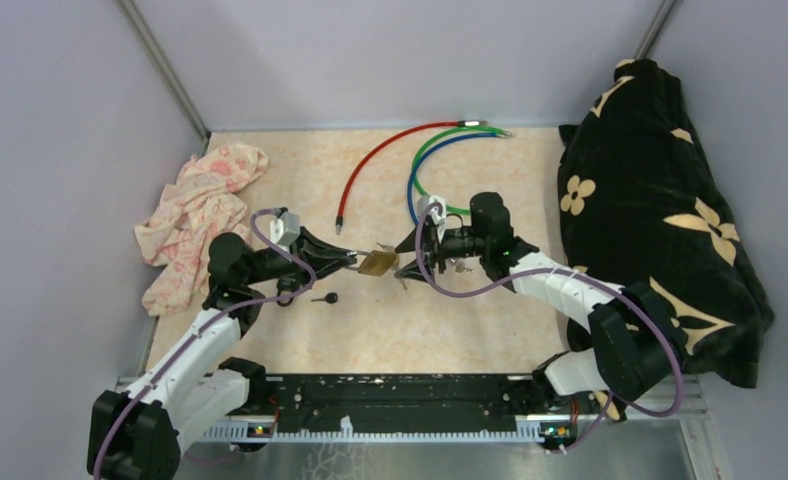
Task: Lock with the key
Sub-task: Remove the key from the lock, then place the lock at the center of the board, then place the key at the center of the board, then pick up the lock from the center of the board.
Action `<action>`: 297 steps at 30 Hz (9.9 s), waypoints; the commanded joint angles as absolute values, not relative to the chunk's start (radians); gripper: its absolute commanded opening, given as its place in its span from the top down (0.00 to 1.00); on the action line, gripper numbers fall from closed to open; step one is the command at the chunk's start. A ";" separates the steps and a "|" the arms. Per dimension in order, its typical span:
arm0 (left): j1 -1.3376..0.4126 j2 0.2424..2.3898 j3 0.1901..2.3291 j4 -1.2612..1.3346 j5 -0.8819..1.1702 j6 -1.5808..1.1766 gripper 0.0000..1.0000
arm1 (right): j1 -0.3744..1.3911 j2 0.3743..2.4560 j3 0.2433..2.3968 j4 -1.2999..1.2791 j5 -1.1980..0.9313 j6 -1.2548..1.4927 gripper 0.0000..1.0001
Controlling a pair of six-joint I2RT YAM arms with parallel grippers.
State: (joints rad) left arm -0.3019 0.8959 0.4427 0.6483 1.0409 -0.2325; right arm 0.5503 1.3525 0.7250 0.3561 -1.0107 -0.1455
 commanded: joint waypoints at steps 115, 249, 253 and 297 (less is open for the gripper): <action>-0.166 0.627 0.092 0.485 0.164 -0.650 0.01 | 0.728 1.618 1.171 -0.364 0.112 0.334 0.34; -0.591 0.944 0.546 0.115 0.875 0.232 1.00 | 0.751 1.290 0.881 -0.133 -0.758 -0.111 0.50; -0.591 0.945 0.545 0.113 0.883 0.243 1.00 | 0.752 1.299 0.902 -0.153 -0.755 -0.125 0.74; -0.584 0.831 0.474 0.333 0.916 0.025 0.77 | 0.752 1.181 0.832 0.141 -0.893 0.014 1.00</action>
State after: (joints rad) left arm -0.5930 0.8532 0.4812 0.2405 0.8616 0.1371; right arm 0.7513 1.2179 0.8230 0.0444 -0.8520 0.0334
